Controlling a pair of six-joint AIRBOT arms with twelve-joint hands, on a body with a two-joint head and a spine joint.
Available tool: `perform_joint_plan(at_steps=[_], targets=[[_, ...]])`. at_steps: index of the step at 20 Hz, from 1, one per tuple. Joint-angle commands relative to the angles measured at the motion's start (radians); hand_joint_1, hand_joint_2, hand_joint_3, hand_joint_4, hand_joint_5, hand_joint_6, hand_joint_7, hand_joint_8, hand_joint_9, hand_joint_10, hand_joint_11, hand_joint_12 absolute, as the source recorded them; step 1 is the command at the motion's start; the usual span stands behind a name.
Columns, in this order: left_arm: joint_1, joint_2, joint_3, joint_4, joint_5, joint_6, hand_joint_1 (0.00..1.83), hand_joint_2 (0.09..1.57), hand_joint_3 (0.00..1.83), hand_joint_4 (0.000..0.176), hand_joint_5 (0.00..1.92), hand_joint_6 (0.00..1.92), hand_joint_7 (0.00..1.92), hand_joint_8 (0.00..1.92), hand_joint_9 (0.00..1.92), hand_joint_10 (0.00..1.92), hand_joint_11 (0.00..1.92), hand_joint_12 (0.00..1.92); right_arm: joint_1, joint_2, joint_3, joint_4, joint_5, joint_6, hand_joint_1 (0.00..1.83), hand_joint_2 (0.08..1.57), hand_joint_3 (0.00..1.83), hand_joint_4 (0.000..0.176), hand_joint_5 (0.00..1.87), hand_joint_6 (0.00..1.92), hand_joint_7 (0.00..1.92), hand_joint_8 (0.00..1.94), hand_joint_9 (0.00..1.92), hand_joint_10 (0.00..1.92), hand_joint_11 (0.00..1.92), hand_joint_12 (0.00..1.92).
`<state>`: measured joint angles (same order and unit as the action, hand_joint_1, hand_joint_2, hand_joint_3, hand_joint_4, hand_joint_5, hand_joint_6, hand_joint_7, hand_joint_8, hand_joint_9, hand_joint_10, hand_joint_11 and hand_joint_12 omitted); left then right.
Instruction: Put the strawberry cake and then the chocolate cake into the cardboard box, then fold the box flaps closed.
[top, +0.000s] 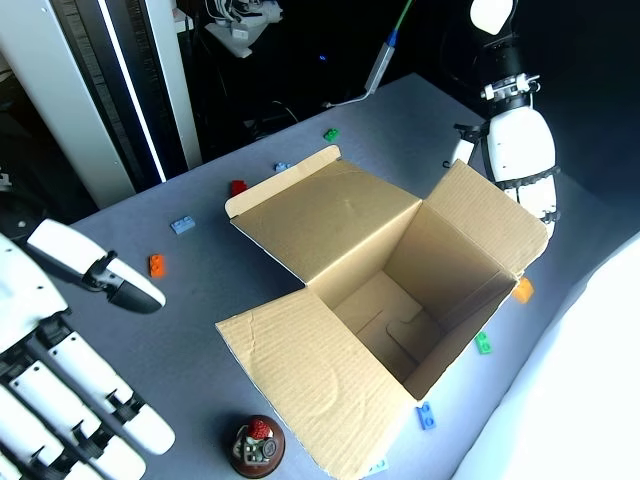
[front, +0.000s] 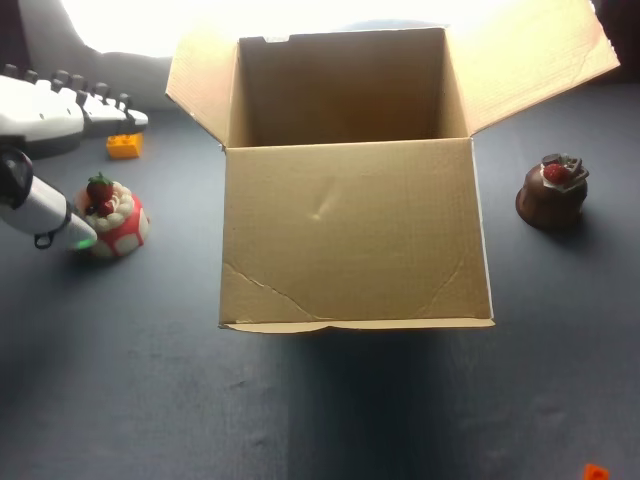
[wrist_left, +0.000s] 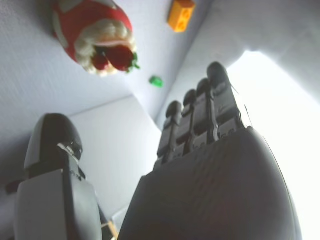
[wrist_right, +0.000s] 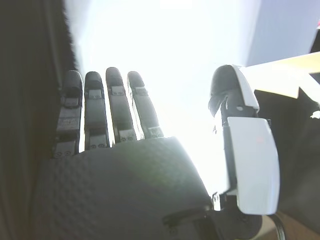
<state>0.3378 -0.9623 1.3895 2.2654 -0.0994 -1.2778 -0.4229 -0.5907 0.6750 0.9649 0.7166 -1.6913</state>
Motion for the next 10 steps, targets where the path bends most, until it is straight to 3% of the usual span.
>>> perform_joint_plan(at_steps=[1, 5, 10], targets=[[-0.001, 0.004, 0.007, -0.010, 0.089, 0.003, 0.92, 0.98, 0.00, 0.026, 0.00, 0.00, 0.00, 0.00, 0.00, 0.00, 0.00, 0.14, 0.007, 0.008, 0.004, -0.043, 0.100, 0.002, 0.18, 1.16, 0.00, 0.000, 0.12, 0.00, 0.14, 0.00, 0.11, 0.00, 0.00, 0.37], [0.020, -0.009, 0.006, -0.019, 0.101, 0.003, 0.91, 0.97, 0.00, 0.021, 0.00, 0.00, 0.00, 0.00, 0.00, 0.00, 0.00, 0.18, 0.004, 0.005, 0.004, -0.043, 0.100, -0.002, 0.17, 1.16, 0.00, 0.000, 0.10, 0.00, 0.12, 0.00, 0.09, 0.00, 0.00, 0.33], [0.054, -0.026, 0.003, -0.001, 0.112, 0.003, 0.94, 0.94, 0.00, 0.031, 0.00, 0.00, 0.00, 0.00, 0.00, 0.00, 0.00, 0.14, 0.005, 0.004, 0.004, -0.043, 0.100, -0.002, 0.16, 1.17, 0.00, 0.000, 0.11, 0.01, 0.13, 0.00, 0.11, 0.01, 0.00, 0.34]])
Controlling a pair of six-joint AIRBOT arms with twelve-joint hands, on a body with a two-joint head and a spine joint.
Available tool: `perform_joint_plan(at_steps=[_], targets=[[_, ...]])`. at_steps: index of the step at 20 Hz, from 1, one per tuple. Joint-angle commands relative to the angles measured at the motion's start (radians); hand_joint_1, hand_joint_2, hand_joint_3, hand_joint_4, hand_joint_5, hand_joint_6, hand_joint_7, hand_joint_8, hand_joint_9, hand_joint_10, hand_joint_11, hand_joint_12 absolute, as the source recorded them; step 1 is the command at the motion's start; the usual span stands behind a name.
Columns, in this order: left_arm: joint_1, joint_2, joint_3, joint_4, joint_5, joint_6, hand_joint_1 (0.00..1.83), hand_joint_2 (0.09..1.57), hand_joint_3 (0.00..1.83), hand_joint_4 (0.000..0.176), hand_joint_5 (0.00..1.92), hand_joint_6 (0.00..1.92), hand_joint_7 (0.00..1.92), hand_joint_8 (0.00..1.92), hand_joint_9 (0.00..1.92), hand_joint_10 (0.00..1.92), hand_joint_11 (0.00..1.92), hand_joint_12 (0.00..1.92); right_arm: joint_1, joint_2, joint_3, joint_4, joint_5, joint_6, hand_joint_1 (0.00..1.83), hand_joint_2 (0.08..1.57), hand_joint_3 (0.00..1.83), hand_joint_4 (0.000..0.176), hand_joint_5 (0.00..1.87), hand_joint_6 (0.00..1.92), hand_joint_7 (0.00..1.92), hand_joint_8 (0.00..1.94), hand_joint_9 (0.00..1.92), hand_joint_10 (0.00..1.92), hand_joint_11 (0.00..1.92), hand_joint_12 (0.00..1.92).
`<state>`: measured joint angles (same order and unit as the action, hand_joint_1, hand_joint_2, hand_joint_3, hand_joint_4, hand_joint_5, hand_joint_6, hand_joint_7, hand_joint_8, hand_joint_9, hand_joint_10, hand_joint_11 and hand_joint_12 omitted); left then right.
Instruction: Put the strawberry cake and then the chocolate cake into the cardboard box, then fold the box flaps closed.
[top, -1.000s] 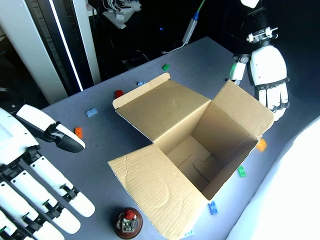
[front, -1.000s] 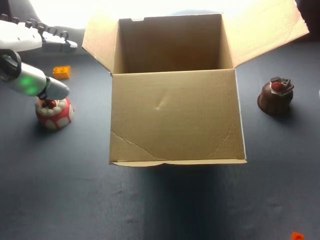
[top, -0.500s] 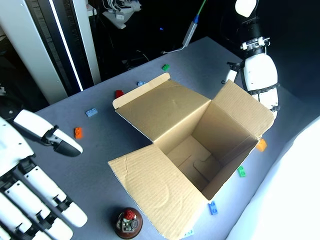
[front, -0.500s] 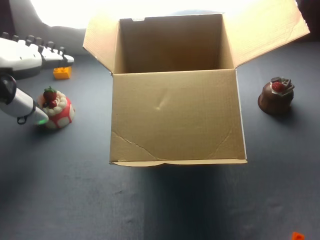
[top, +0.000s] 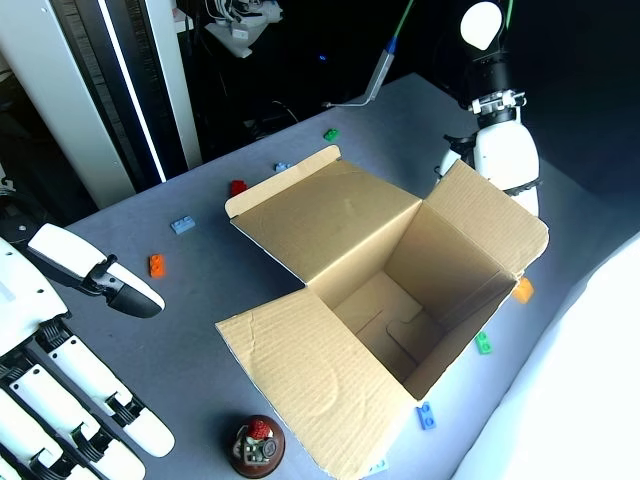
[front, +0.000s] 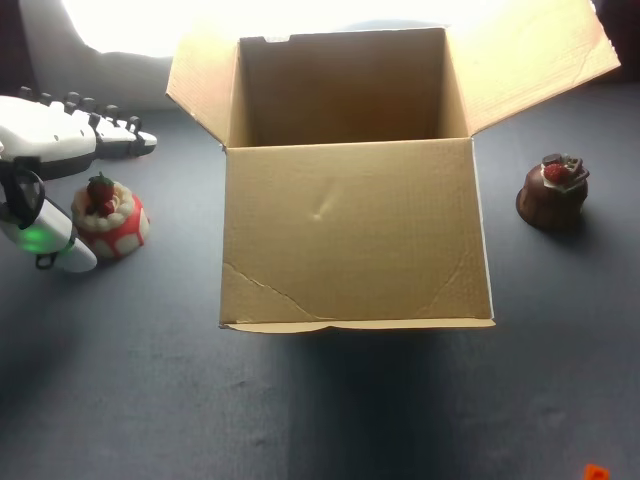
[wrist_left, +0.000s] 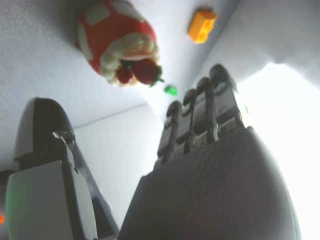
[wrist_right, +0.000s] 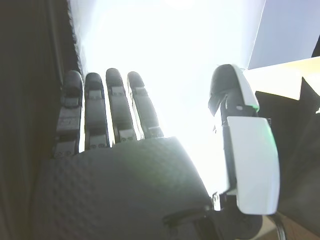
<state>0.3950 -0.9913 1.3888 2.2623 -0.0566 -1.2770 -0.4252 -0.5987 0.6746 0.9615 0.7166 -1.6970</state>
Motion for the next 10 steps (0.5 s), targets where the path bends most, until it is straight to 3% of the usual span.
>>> perform_joint_plan(at_steps=[1, 8, 10], targets=[[0.001, -0.001, 0.004, 0.002, 0.073, 0.003, 0.92, 0.94, 0.00, 0.031, 0.00, 0.00, 0.00, 0.00, 0.00, 0.00, 0.00, 0.14, 0.007, 0.012, 0.004, -0.039, 0.100, 0.003, 0.17, 1.16, 0.00, 0.000, 0.13, 0.01, 0.14, 0.00, 0.11, 0.01, 0.00, 0.36], [0.028, -0.050, 0.043, 0.004, 0.078, 0.003, 0.98, 0.96, 0.00, 0.032, 0.00, 0.00, 0.00, 0.00, 0.00, 0.00, 0.00, 0.11, 0.008, 0.011, 0.004, -0.039, 0.101, 0.003, 0.14, 1.17, 0.00, 0.000, 0.12, 0.00, 0.13, 0.00, 0.11, 0.00, 0.00, 0.36], [0.032, -0.067, 0.069, 0.010, 0.078, 0.003, 0.95, 0.97, 0.00, 0.026, 0.00, 0.00, 0.00, 0.00, 0.00, 0.00, 0.00, 0.19, 0.008, 0.011, 0.004, -0.039, 0.104, 0.003, 0.14, 1.17, 0.00, 0.000, 0.13, 0.00, 0.14, 0.00, 0.11, 0.00, 0.00, 0.36]])
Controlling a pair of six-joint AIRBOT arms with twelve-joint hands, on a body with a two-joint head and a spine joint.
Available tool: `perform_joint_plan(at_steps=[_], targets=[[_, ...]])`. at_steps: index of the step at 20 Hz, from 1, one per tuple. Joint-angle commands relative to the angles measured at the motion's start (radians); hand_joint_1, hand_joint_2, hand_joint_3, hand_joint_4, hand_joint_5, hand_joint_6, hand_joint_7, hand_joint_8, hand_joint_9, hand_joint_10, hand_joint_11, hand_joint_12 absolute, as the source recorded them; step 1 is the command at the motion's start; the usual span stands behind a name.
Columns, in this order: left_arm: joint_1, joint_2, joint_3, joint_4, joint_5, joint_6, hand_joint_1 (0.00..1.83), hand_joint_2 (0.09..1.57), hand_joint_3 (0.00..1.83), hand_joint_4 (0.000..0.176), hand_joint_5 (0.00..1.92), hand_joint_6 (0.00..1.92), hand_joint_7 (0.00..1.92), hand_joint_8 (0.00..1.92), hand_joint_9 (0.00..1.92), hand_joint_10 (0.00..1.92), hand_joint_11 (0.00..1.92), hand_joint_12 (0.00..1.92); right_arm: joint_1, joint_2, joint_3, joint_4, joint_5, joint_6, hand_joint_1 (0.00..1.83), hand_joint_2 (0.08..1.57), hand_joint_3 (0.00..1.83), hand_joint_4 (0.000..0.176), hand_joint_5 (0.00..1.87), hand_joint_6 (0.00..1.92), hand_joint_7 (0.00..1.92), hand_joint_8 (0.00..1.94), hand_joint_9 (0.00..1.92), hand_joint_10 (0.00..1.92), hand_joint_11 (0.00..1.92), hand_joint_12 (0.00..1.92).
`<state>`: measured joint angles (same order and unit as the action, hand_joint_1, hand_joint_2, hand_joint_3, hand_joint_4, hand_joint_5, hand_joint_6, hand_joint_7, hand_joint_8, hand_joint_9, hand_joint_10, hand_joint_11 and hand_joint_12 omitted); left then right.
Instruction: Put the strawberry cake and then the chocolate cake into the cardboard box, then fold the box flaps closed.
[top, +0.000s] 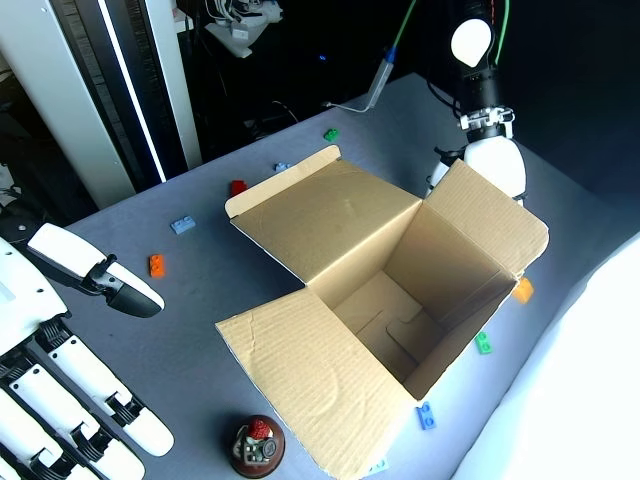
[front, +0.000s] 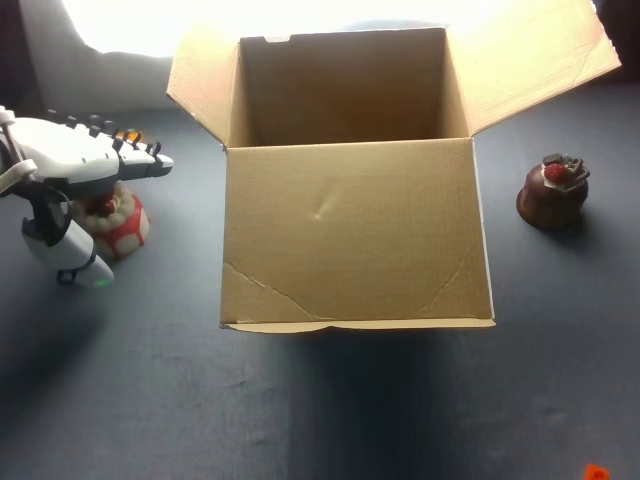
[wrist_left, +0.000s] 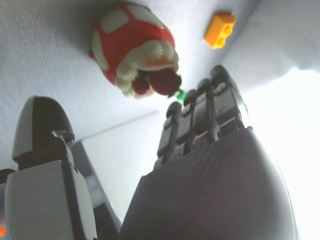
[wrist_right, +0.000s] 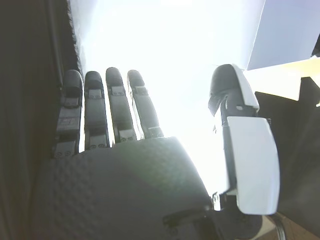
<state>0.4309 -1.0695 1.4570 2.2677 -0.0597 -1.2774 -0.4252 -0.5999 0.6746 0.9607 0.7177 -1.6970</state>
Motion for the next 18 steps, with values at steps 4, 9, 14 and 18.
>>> perform_joint_plan(at_steps=[4, 9, 14, 18], targets=[[0.006, -0.010, 0.038, 0.008, 0.091, 0.003, 0.96, 0.98, 0.00, 0.034, 0.00, 0.00, 0.00, 0.00, 0.00, 0.00, 0.00, 0.19, 0.008, 0.013, 0.004, -0.039, 0.105, 0.003, 0.15, 1.17, 0.00, 0.000, 0.13, 0.00, 0.14, 0.00, 0.12, 0.01, 0.00, 0.40], [0.028, -0.016, 0.040, 0.008, 0.091, 0.003, 0.95, 1.03, 0.01, 0.022, 0.00, 0.00, 0.00, 0.00, 0.00, 0.00, 0.00, 0.18, 0.008, 0.012, 0.004, -0.039, 0.105, 0.003, 0.13, 1.19, 0.00, 0.000, 0.12, 0.00, 0.13, 0.00, 0.11, 0.00, 0.00, 0.36], [0.042, -0.030, 0.049, 0.003, 0.102, 0.003, 0.93, 1.03, 0.00, 0.023, 0.00, 0.00, 0.00, 0.00, 0.00, 0.00, 0.00, 0.20, 0.008, 0.012, 0.004, -0.039, 0.105, 0.003, 0.10, 1.20, 0.00, 0.000, 0.12, 0.00, 0.13, 0.00, 0.11, 0.00, 0.00, 0.33], [0.043, -0.049, 0.071, 0.000, 0.108, 0.003, 0.92, 1.03, 0.00, 0.026, 0.00, 0.00, 0.00, 0.00, 0.01, 0.00, 0.00, 0.21, 0.008, 0.012, 0.004, -0.039, 0.105, 0.003, 0.11, 1.21, 0.00, 0.000, 0.13, 0.00, 0.12, 0.00, 0.11, 0.00, 0.00, 0.39]])
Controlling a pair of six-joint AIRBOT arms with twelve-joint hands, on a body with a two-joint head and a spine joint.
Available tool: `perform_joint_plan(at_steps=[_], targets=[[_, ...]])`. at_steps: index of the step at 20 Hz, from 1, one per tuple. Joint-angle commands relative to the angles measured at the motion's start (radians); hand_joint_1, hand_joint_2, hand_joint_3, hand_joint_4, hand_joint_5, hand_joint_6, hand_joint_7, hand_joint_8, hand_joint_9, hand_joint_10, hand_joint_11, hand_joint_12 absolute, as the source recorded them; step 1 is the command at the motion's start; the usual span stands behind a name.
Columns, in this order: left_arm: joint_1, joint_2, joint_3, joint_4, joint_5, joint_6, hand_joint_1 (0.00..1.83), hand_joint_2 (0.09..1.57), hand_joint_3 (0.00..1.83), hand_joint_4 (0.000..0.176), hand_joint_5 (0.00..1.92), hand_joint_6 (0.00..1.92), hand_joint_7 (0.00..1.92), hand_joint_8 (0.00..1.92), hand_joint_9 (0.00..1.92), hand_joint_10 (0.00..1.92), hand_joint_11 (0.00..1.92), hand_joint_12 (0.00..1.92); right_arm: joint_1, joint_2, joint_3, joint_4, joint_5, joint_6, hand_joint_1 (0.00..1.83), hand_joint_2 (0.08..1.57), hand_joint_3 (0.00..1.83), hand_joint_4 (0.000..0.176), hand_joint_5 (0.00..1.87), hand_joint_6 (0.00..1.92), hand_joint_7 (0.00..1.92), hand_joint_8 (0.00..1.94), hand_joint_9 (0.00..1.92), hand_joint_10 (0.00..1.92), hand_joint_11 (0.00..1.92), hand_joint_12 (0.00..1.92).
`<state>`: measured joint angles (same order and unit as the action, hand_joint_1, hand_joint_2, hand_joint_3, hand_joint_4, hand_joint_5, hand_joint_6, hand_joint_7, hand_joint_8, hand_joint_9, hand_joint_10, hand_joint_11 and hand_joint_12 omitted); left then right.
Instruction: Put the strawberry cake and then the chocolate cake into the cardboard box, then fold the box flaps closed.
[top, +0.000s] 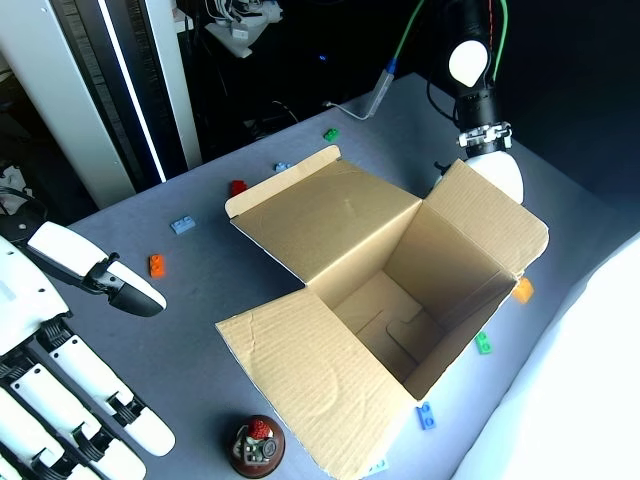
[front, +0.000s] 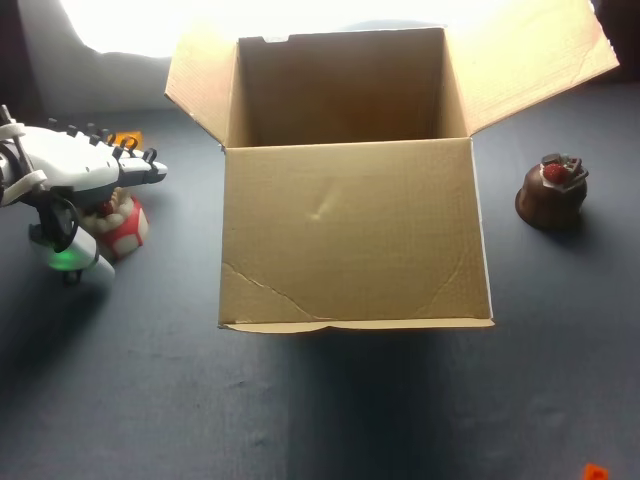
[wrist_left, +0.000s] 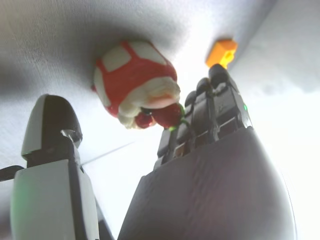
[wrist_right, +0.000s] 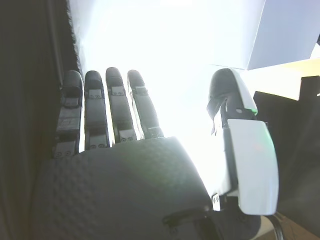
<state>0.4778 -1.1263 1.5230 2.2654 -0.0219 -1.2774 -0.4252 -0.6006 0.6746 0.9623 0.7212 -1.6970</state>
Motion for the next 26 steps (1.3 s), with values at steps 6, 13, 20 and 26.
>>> perform_joint_plan(at_steps=[6, 13, 20, 26], targets=[[0.000, -0.006, 0.029, 0.006, 0.070, 0.003, 0.94, 1.05, 0.01, 0.029, 0.03, 0.00, 0.04, 0.00, 0.05, 0.00, 0.00, 0.32, 0.008, 0.012, 0.003, -0.040, 0.101, 0.003, 0.10, 1.21, 0.00, 0.000, 0.13, 0.01, 0.13, 0.01, 0.11, 0.01, 0.00, 0.38], [0.003, -0.006, 0.031, 0.005, 0.066, 0.003, 0.98, 1.03, 0.00, 0.030, 0.41, 0.05, 0.51, 0.05, 0.49, 0.09, 0.03, 1.33, 0.007, 0.011, 0.003, -0.040, 0.101, 0.003, 0.11, 1.20, 0.00, 0.000, 0.12, 0.00, 0.12, 0.00, 0.10, 0.00, 0.00, 0.31], [-0.014, -0.006, 0.034, -0.002, 0.049, 0.003, 1.07, 1.31, 0.00, 0.000, 0.65, 1.39, 0.54, 1.69, 0.31, 1.67, 0.25, 1.91, 0.007, 0.011, 0.003, -0.040, 0.102, 0.002, 0.09, 1.21, 0.00, 0.000, 0.13, 0.00, 0.13, 0.00, 0.12, 0.00, 0.00, 0.40], [-0.070, 0.001, 0.042, -0.003, 0.005, 0.003, 1.10, 1.31, 0.00, 0.000, 0.67, 1.38, 0.59, 1.71, 0.35, 1.71, 0.26, 1.92, 0.007, 0.011, 0.003, -0.040, 0.102, 0.002, 0.13, 1.20, 0.00, 0.000, 0.14, 0.00, 0.14, 0.00, 0.13, 0.01, 0.00, 0.43]])
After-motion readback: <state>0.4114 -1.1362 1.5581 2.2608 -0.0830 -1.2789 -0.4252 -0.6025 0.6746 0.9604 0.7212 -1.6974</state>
